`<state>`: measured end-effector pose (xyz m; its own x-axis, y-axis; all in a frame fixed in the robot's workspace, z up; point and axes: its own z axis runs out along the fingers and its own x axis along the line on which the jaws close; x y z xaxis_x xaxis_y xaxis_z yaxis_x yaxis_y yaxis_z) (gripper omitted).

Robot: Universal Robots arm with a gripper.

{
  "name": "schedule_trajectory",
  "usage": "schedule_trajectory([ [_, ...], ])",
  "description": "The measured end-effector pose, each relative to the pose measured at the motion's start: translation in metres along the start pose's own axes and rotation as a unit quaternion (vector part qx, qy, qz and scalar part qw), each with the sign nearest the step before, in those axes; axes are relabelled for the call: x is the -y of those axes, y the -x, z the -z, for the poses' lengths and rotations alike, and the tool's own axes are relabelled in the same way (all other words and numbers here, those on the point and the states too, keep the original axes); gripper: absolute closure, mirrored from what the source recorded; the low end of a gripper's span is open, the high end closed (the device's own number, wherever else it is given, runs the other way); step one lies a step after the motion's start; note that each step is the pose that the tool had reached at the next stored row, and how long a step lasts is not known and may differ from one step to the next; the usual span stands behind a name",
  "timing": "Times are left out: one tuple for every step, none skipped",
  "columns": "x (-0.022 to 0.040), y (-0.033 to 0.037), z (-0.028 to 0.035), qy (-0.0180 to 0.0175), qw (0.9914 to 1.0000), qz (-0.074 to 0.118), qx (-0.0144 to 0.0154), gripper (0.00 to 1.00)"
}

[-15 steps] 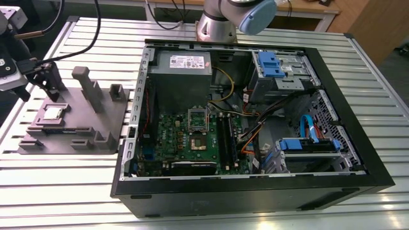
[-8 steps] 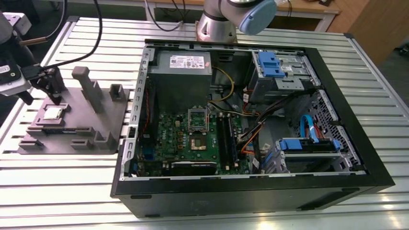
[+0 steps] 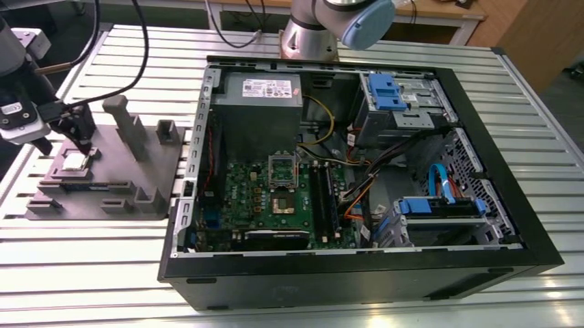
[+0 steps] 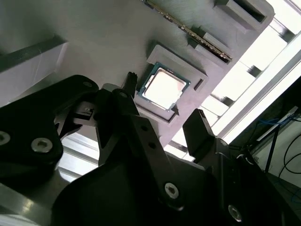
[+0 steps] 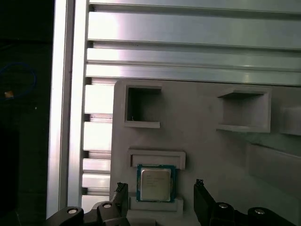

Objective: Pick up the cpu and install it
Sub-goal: 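Pick up the cpu and move it towards the insertion slot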

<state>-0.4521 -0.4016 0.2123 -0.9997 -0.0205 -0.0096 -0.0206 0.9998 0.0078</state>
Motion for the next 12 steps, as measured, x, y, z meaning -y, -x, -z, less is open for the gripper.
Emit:
schedule_trajectory([
  [0.0,0.0,-0.0012,0.0,1.0,0.0,0.0,0.34],
  [0.0,0.0,-0.0023,0.0,1.0,0.0,0.0,0.34],
  [0.0,0.0,-0.0029,0.0,1.0,0.0,0.0,0.34],
  [0.0,0.0,-0.0038,0.0001,1.0,0.0,0.0,0.34],
  [0.0,0.0,-0.005,0.0001,1.0,-0.001,0.0,0.34],
  [0.0001,-0.0001,-0.0064,0.0001,1.0,-0.001,0.0,0.34],
  [0.0001,-0.0001,-0.0083,0.0001,1.0,-0.001,0.0,0.34],
  [0.0001,-0.0002,-0.01,0.0001,1.0,-0.002,0.0,0.34],
  [0.0002,-0.0005,-0.0114,0.0001,1.0,-0.002,0.0,0.34],
  [0.0001,-0.0009,-0.0125,0.0001,1.0,-0.002,-0.0001,0.34],
  [0.0,-0.0012,-0.0135,0.0001,1.0,-0.002,0.0,0.34],
  [-0.0002,-0.0013,-0.0145,0.0001,1.0,-0.002,0.0,0.34],
])
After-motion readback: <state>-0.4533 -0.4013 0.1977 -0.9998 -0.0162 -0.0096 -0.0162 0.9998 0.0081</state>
